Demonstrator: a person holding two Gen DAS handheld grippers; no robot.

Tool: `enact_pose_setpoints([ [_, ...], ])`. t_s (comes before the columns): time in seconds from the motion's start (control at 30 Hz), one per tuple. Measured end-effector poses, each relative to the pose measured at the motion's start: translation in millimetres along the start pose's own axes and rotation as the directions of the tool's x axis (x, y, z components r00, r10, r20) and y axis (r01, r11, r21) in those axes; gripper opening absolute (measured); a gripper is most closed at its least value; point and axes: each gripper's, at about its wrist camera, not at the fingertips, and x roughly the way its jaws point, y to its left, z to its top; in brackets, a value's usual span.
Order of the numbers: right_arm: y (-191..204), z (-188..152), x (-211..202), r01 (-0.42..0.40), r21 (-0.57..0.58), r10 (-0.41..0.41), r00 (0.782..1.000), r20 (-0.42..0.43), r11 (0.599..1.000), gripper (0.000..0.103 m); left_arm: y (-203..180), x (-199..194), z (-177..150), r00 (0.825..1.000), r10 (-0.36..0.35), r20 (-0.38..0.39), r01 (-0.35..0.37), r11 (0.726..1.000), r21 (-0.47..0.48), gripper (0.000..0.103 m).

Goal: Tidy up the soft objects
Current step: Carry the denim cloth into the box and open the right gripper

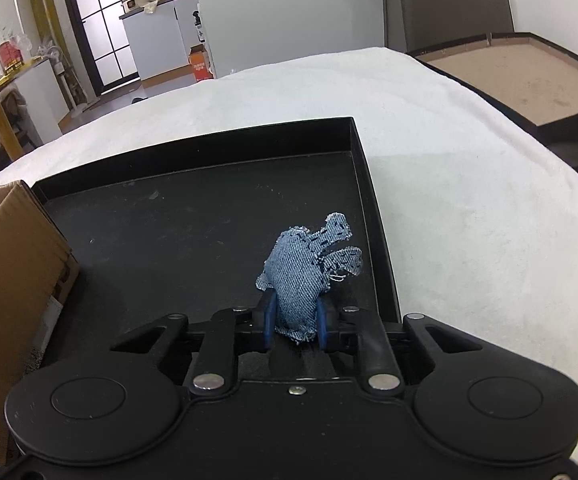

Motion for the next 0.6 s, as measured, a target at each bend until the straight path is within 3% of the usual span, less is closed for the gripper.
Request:
enact_pose_setpoints([
  [0.1, -5, 0, -4, -0.04, 0.047, 0.041, 0.999, -0.021, 0.998, 0.02, 2, -4, -3, 1.0, -0.004, 0.016, 0.004, 1.0, -0.002, 0.102],
  [0.6, 11, -2, -56, -0.013, 0.02, 0.013, 1.0, 0.009, 1.0, 0.02, 32, -23, -21, 0.992, -0.076, 0.101, 0.084, 0.994, -0.073, 0.103],
])
